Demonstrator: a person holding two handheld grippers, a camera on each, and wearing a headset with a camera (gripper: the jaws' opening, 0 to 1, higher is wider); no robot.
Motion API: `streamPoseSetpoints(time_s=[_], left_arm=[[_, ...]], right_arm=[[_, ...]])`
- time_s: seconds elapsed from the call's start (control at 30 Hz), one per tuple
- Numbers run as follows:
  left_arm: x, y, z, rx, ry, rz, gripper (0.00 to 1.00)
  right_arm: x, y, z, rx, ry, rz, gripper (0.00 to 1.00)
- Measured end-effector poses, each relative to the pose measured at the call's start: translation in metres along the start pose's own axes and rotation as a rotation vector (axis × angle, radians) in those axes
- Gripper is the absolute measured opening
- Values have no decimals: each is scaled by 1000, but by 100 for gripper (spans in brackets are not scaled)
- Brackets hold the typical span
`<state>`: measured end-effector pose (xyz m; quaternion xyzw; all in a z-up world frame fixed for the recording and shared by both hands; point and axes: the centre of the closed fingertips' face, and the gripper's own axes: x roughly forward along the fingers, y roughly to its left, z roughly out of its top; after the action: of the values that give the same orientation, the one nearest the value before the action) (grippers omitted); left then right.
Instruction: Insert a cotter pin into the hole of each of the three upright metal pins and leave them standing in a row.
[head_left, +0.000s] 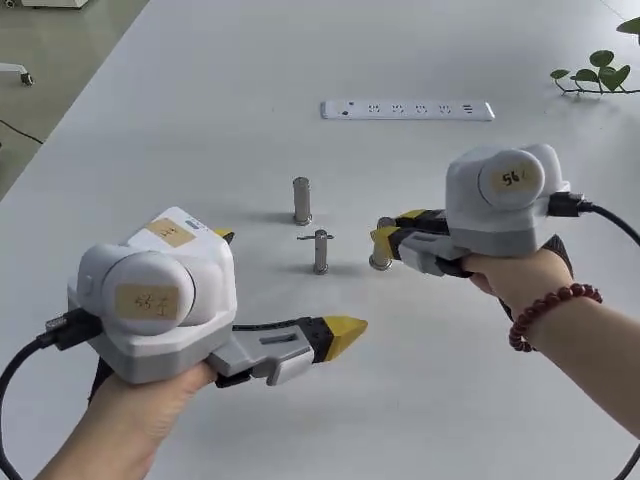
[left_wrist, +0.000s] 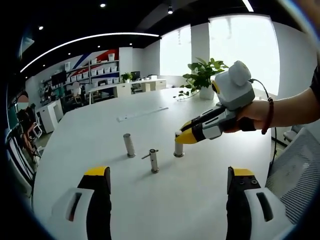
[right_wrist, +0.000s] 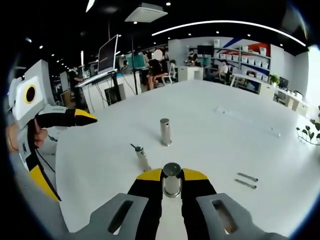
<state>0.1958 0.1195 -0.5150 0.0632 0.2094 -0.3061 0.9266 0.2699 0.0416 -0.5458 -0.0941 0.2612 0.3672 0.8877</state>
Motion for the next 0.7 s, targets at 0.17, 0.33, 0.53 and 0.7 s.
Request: streamPoseSetpoints(time_s=[0.17,0.33,0.53,0.7], left_arm=[[-2,2,-2,-8,2,4,96],[-3,2,1,-25,-22,3,96],[-2,3,-4,-24,-9,11,97],[-1,2,-5,-27,-8,6,97]], right_arm=[[-2,6,-7,-8,10,-2,8],[-2,7,-14,-18,18,-15,8],[-4,7,-21,-10,30,-22,8],[-6,7,-26,-5,32,-26,8]])
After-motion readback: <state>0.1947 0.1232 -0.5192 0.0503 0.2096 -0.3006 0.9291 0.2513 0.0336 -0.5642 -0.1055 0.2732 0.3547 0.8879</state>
